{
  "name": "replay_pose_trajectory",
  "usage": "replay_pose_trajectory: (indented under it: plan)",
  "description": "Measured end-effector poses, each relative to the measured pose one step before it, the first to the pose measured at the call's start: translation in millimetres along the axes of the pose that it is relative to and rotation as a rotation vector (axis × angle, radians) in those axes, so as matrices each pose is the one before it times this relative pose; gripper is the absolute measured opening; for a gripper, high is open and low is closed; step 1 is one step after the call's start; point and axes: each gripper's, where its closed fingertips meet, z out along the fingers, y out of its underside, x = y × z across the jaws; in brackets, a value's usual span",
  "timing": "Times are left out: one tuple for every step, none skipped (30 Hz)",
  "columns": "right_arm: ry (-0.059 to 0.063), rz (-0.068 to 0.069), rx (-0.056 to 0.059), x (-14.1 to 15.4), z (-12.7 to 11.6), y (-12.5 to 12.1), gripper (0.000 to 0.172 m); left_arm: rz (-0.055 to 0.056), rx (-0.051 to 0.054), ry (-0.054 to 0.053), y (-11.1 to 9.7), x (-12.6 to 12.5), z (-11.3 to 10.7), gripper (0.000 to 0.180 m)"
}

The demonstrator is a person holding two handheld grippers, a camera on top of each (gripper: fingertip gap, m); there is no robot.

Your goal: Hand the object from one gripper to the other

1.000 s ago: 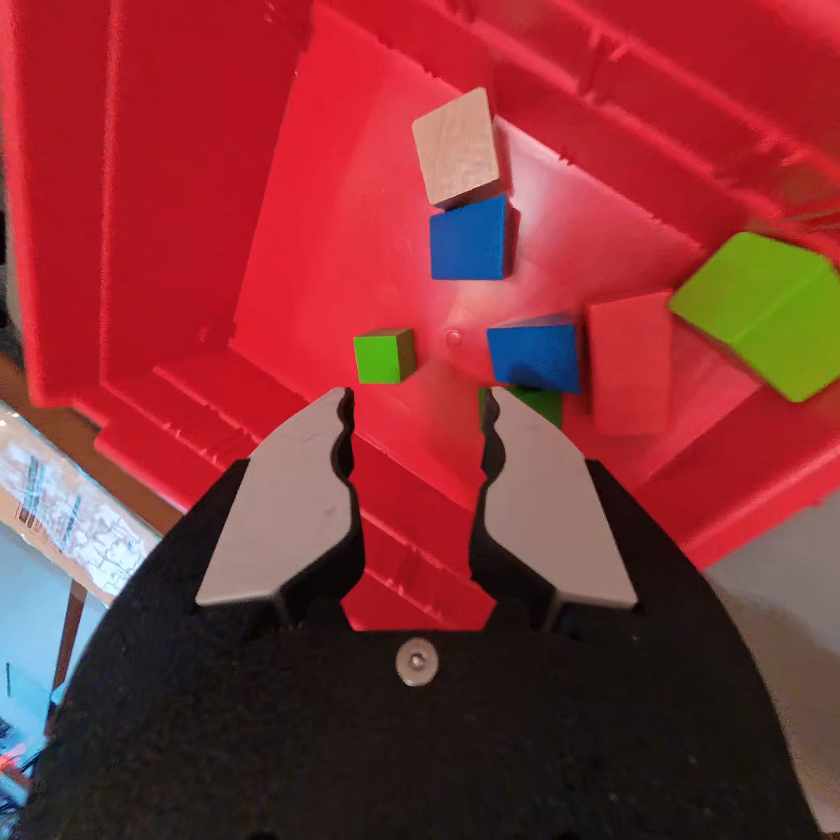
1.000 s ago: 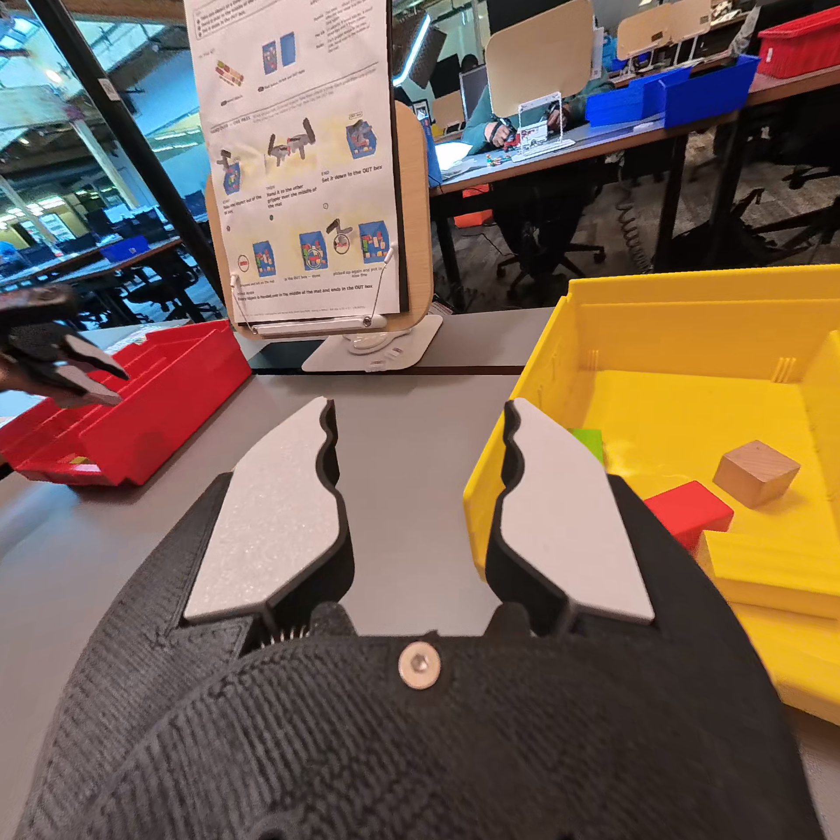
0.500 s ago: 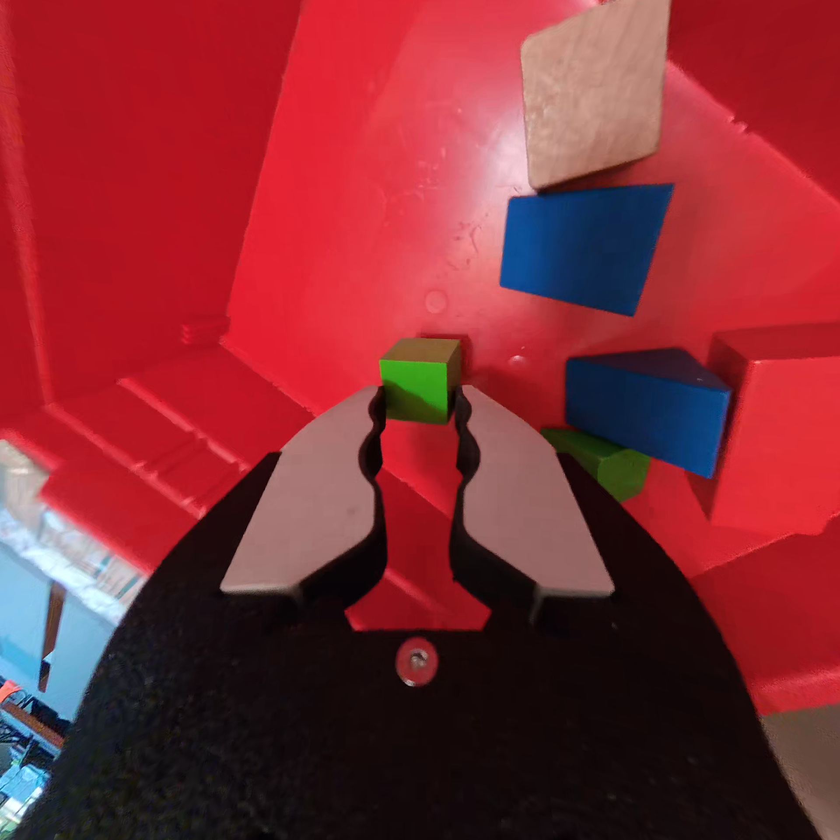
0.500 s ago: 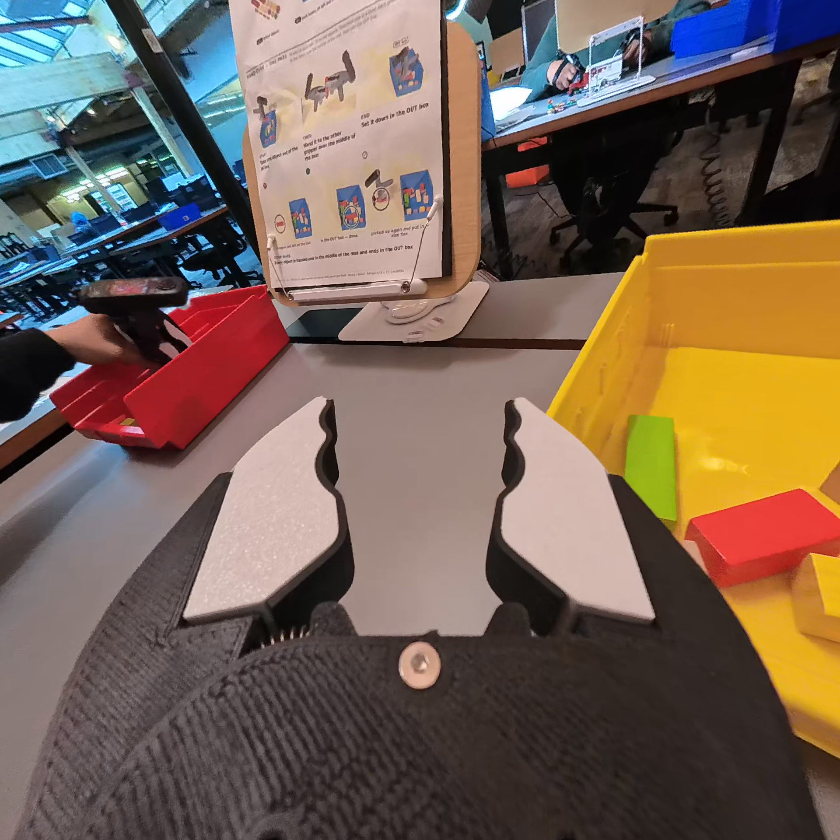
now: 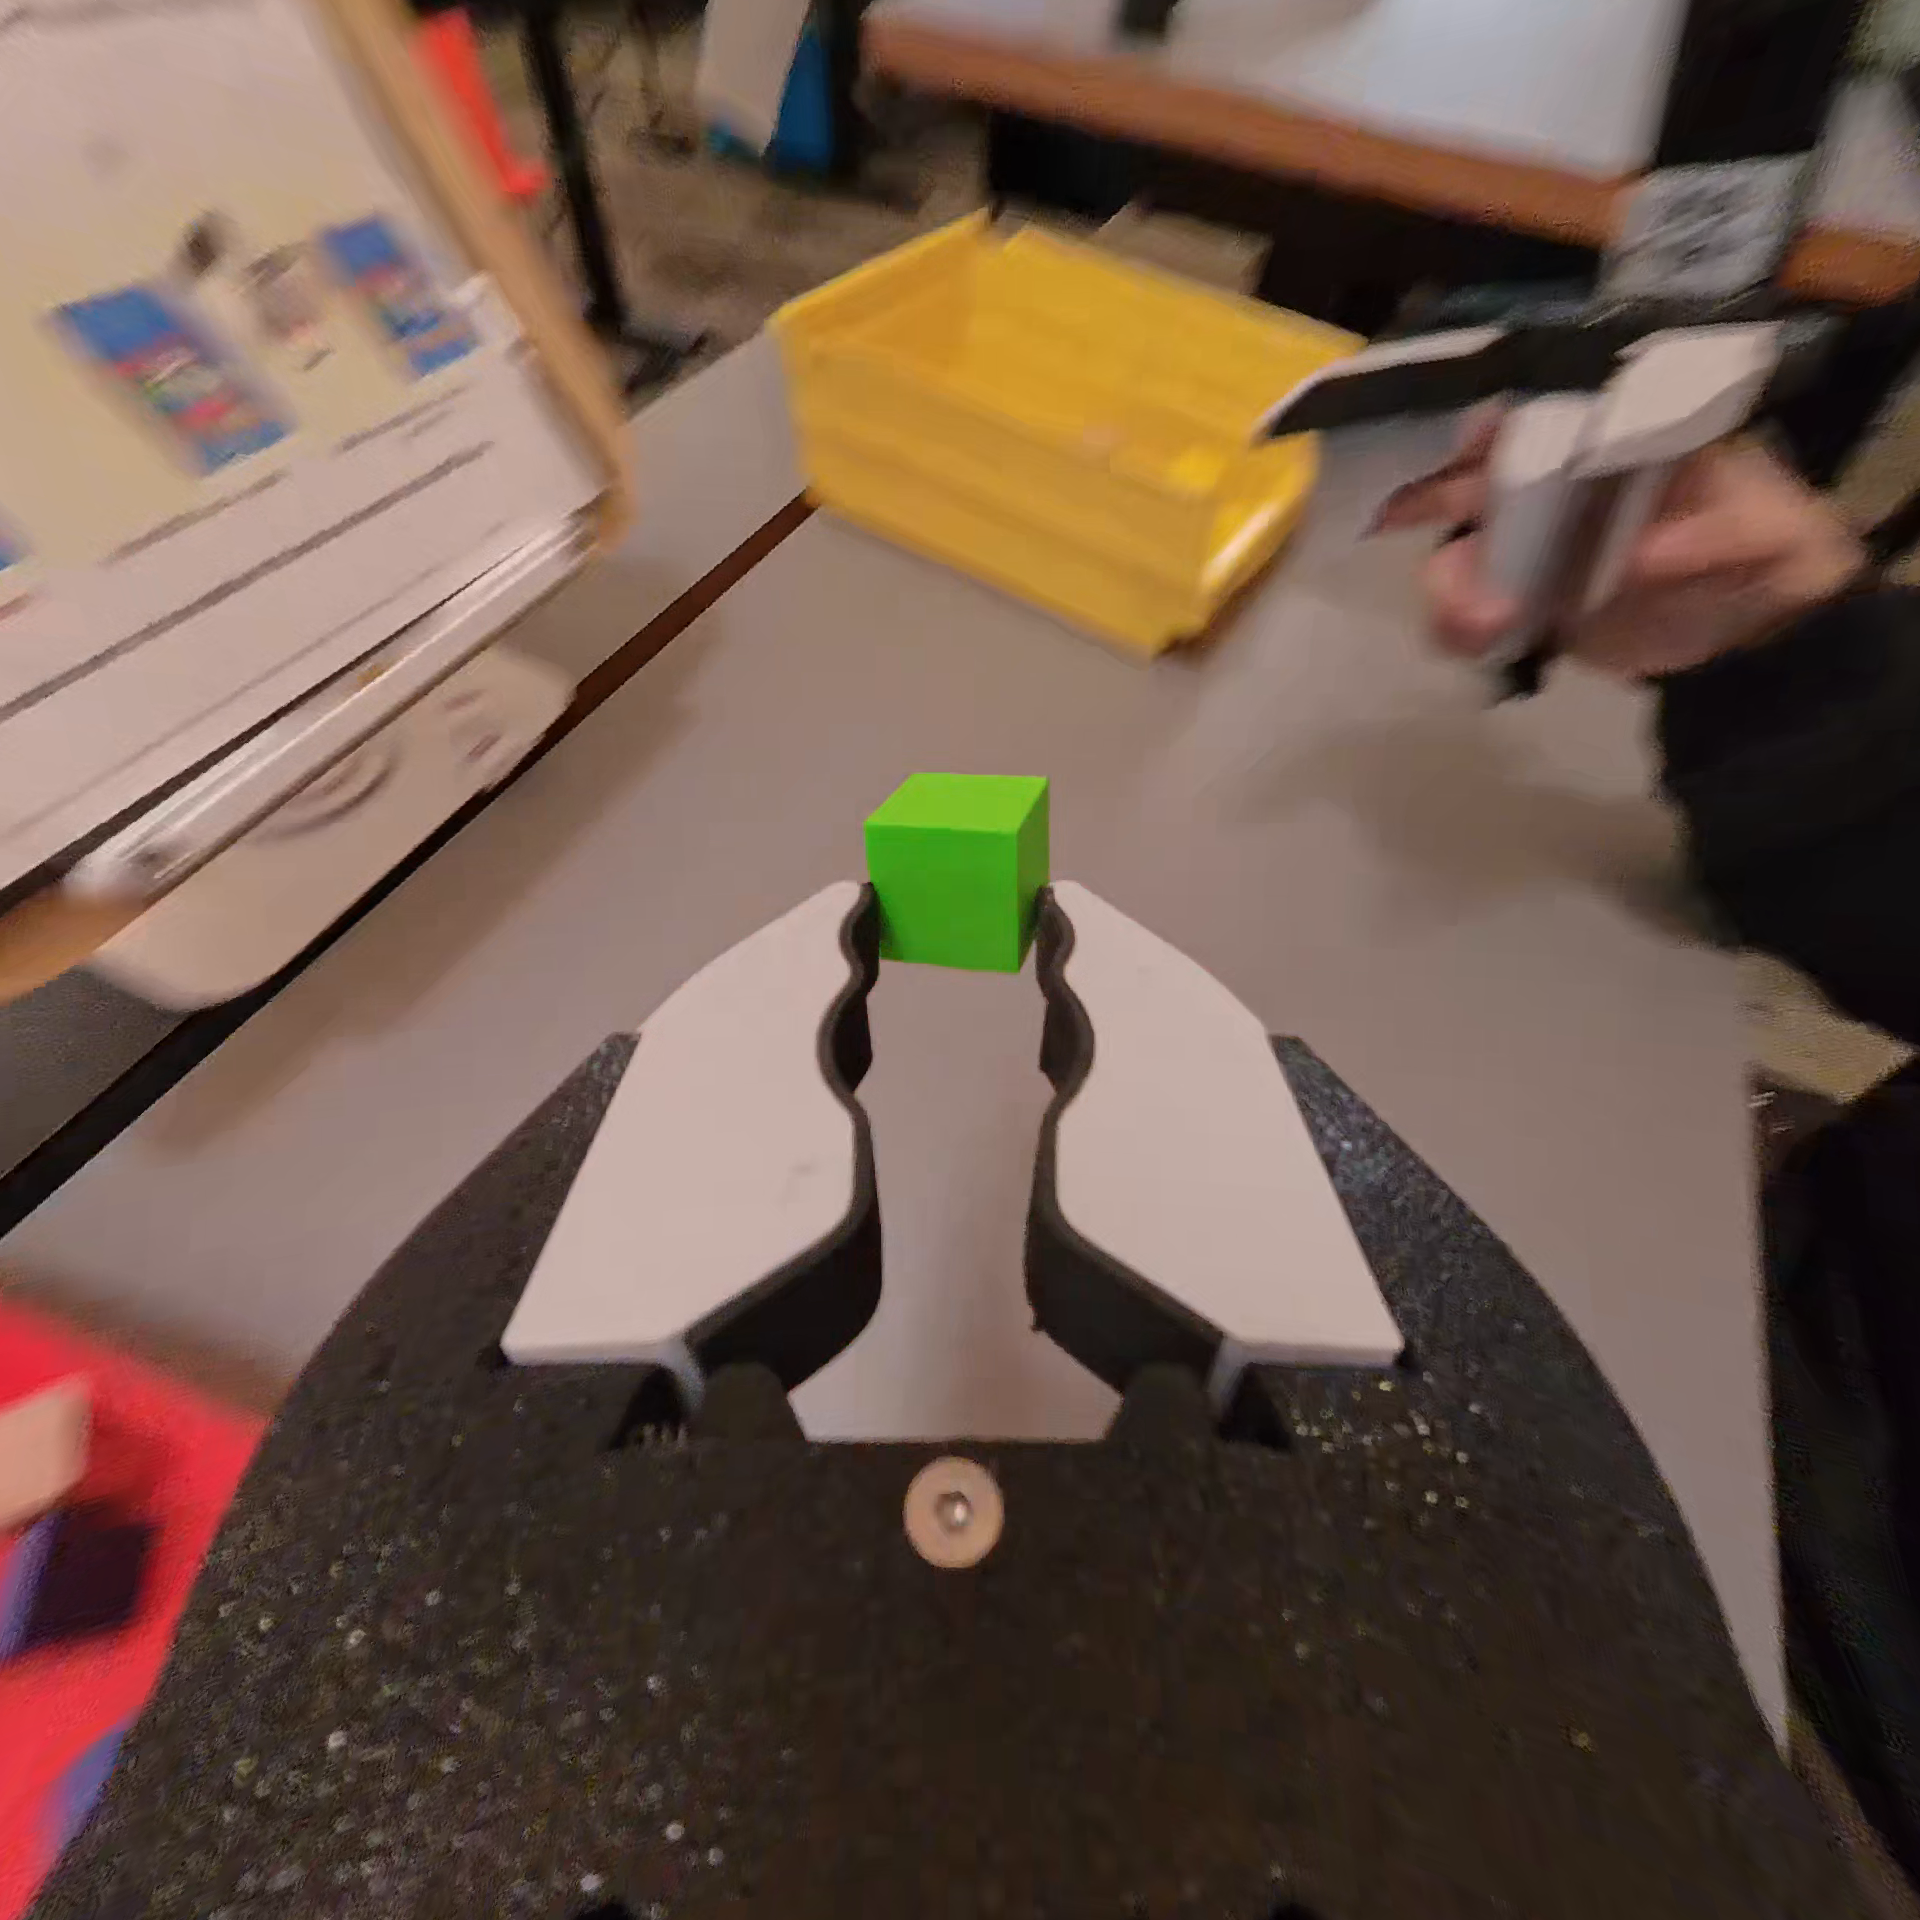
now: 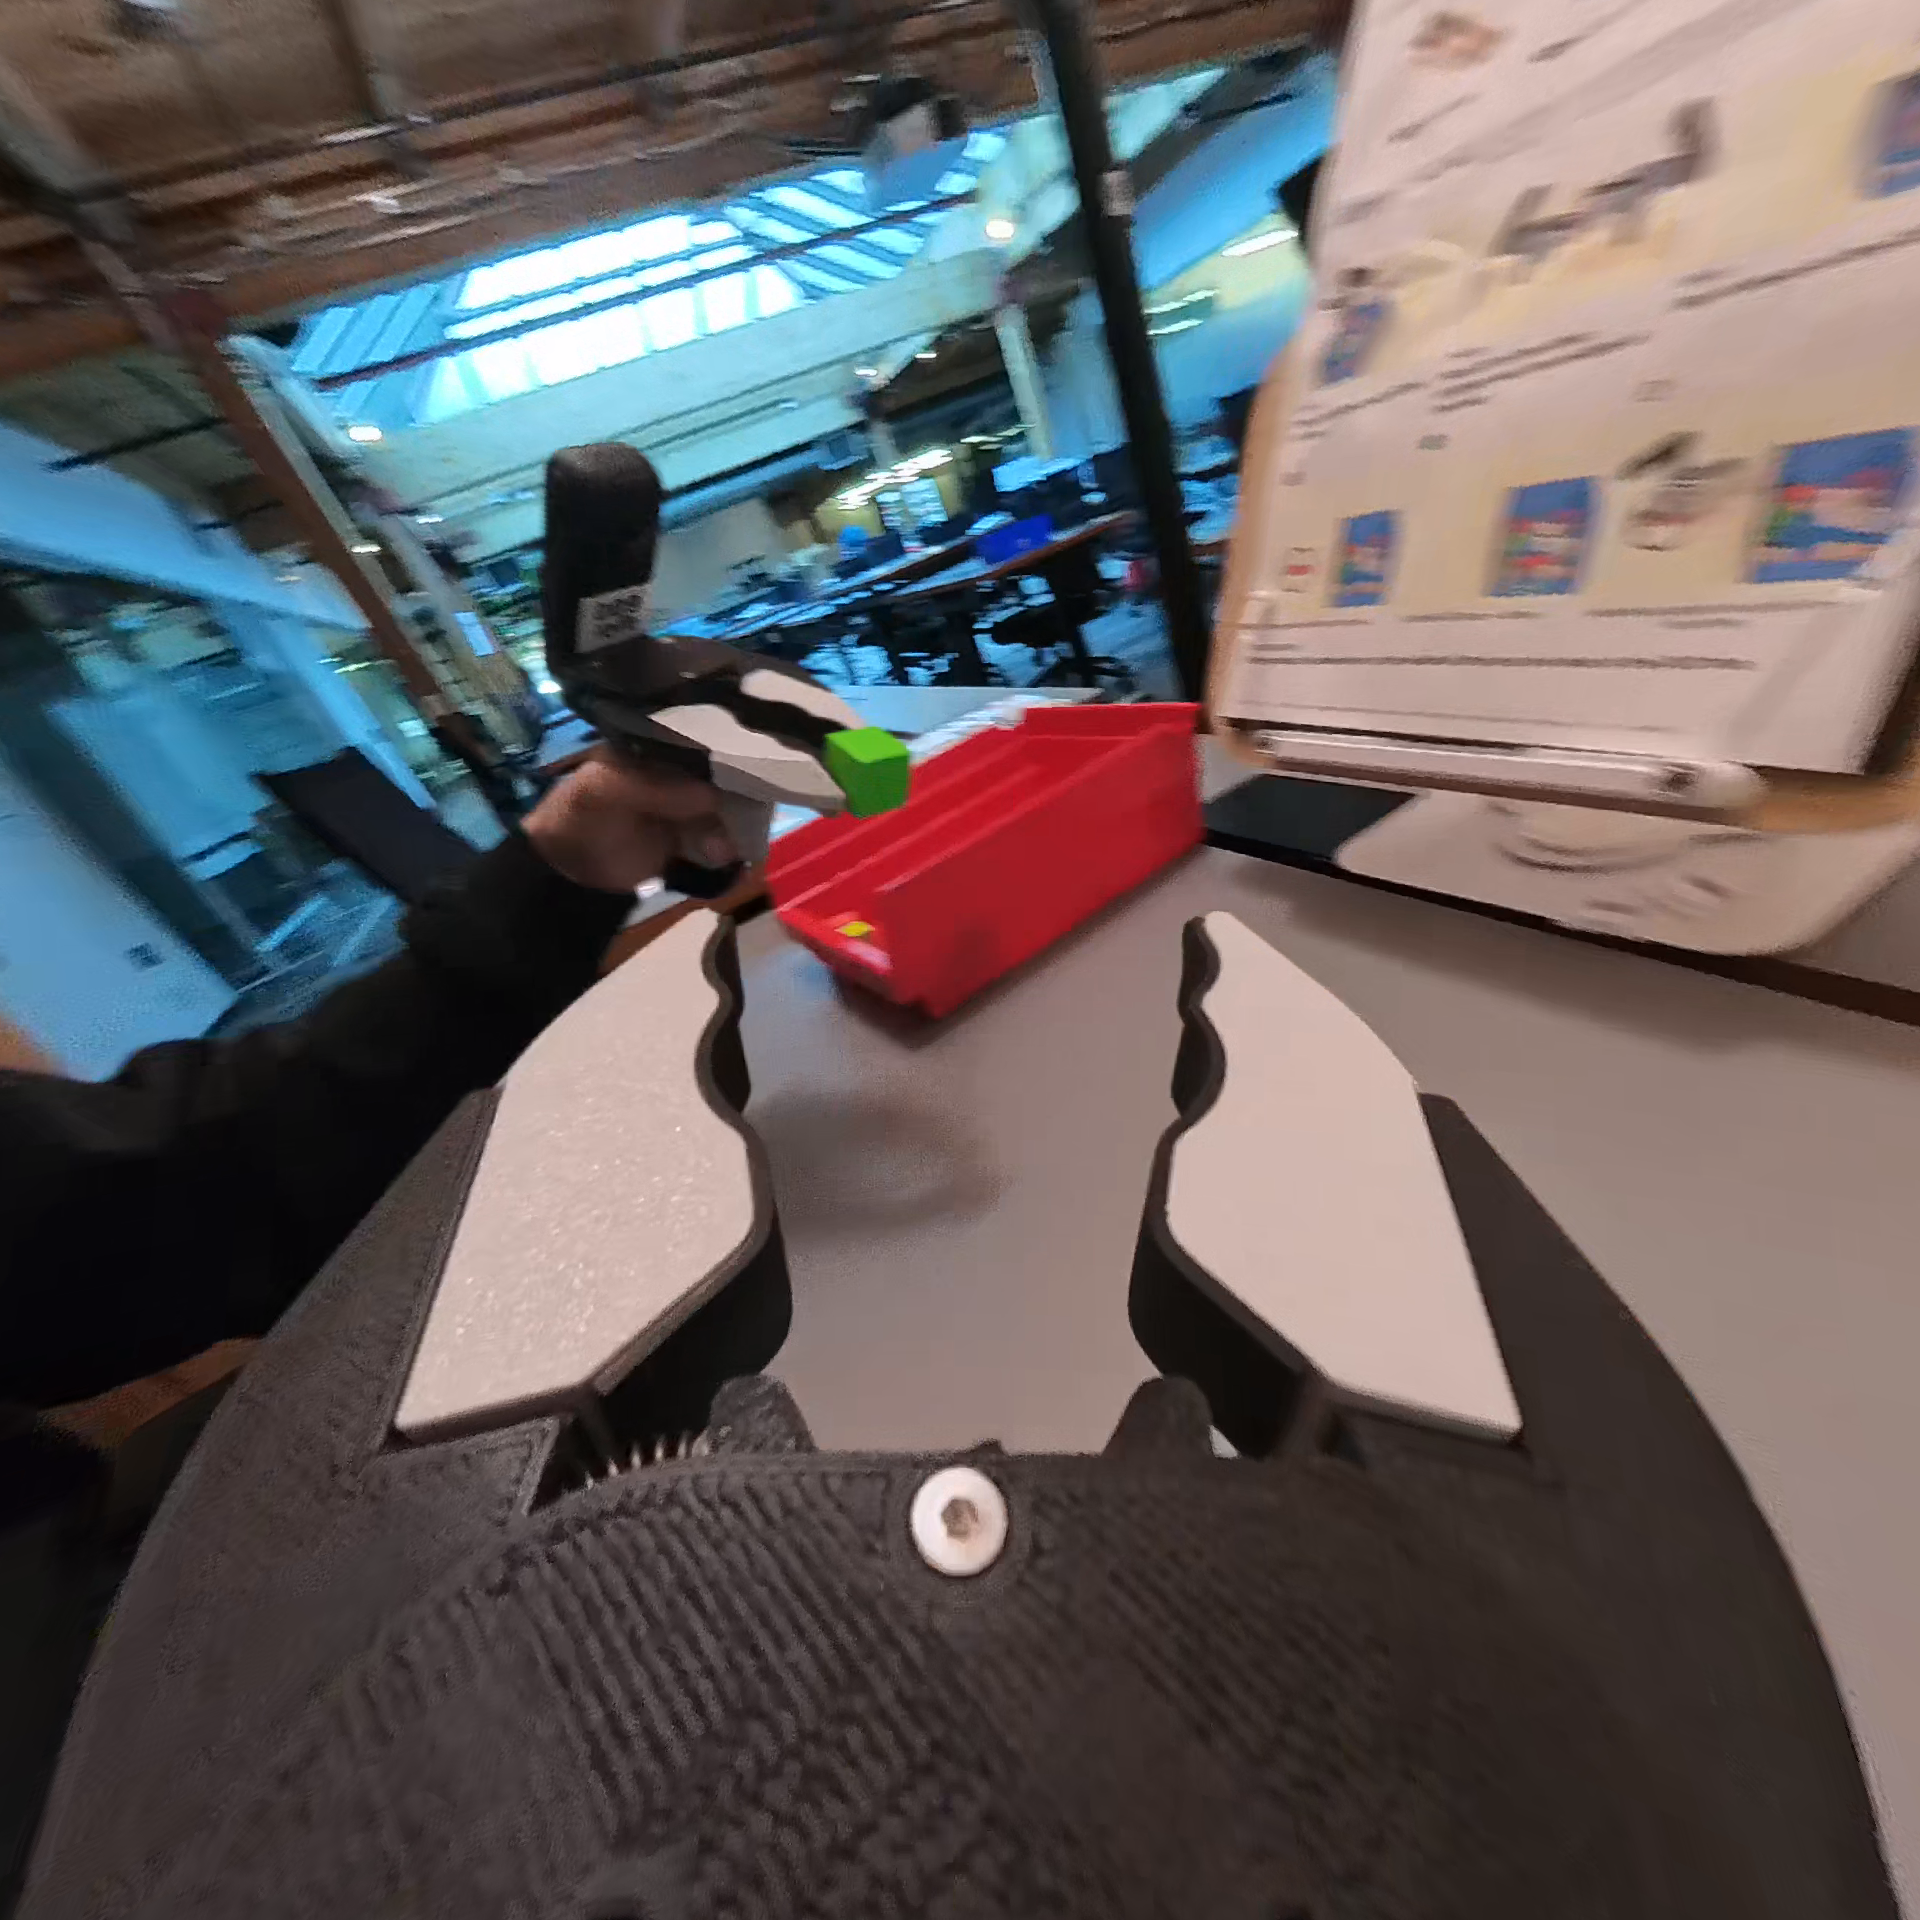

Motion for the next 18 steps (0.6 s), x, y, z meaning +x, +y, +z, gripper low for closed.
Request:
replay_pose_trajectory:
  plan:
    - [-0.0496, -0.0049, -0.0041, -12.18, 5.97, 1.77, 0.083, 0.0153, 0.0539, 0.0521, -8.09, 24.47, 6.91, 0.028]
    - [-0.0478, -0.0045, -0.0099, -11.27, 5.64, 2.64, 0.083, 0.0160, 0.0441, 0.0441, -6.50, 21.69, 7.26, 0.028]
    - [-0.0478, -0.0023, -0.0181, -10.70, 5.43, 3.58, 0.081, 0.0146, 0.0374, 0.0319, -5.75, 18.22, 7.14, 0.028]
    - [-0.0461, -0.0025, -0.0246, -9.86, 5.20, 4.09, 0.077, 0.0140, 0.0337, 0.0276, -5.54, 16.12, 6.89, 0.028]
    - [-0.0368, -0.0030, -0.0264, -8.42, 4.48, 4.00, 0.075, 0.0124, 0.0295, 0.0285, -5.03, 14.83, 6.40, 0.028]
    - [-0.0282, -0.0072, -0.0216, -7.35, 3.83, 2.87, 0.072, 0.0121, 0.0234, 0.0234, -4.37, 13.03, 5.81, 0.028]
    - [-0.0264, -0.0173, -0.0155, -7.22, 2.88, 1.52, 0.066, 0.0148, 0.0155, 0.0114, -3.41, 9.95, 4.96, 0.028]
    - [-0.0177, -0.0212, -0.0094, -6.02, 2.05, 0.16, 0.061, 0.0146, 0.0065, 0.0027, -2.18, 7.29, 4.04, 0.028]
    - [-0.0079, -0.0183, -0.0029, -4.32, 1.37, -0.92, 0.057, 0.0113, 0.0008, 0.0021, -1.28, 6.05, 3.24, 0.028]
    - [-0.0017, -0.0108, 0.0031, -3.36, 0.40, -1.93, 0.055, 0.0088, 0.0028, 0.0012, -1.52, 4.99, 2.33, 0.028]
    - [-0.0030, -0.0036, 0.0070, -2.45, 0.36, -2.54, 0.053, 0.0049, 0.0061, -0.0015, -1.75, 3.88, 1.83, 0.028]
    - [-0.0089, -0.0013, 0.0097, -2.72, 0.10, -2.56, 0.051, -0.0001, 0.0015, 0.0015, -1.20, 3.53, 1.68, 0.028]
    - [-0.0129, -0.0023, 0.0045, -2.80, 0.06, -1.44, 0.049, -0.0009, -0.0042, 0.0055, -0.30, 3.64, 1.53, 0.028]
    - [-0.0065, -0.0022, -0.0009, -1.35, 0.23, -0.43, 0.047, 0.0033, -0.0060, -0.0025, 0.06, 2.25, 1.24, 0.028]
    - [-0.0013, -0.0025, -0.0009, -0.58, 0.11, -0.15, 0.047, 0.0082, -0.0098, -0.0126, 0.83, 0.46, 0.93, 0.028]
    - [-0.0046, -0.0013, 0.0009, -0.88, 0.16, -0.44, 0.046, 0.0092, -0.0109, -0.0095, 1.17, 0.67, 0.69, 0.028]
    - [-0.0081, -0.0008, 0.0035, -1.56, 0.13, -0.75, 0.045, 0.0044, -0.0068, 0.0002, 0.89, 1.49, 0.72, 0.028]
    - [-0.0079, -0.0026, 0.0039, -1.51, 0.26, -0.78, 0.042, -0.0004, -0.0010, 0.0016, 0.34, 1.46, 0.70, 0.028]
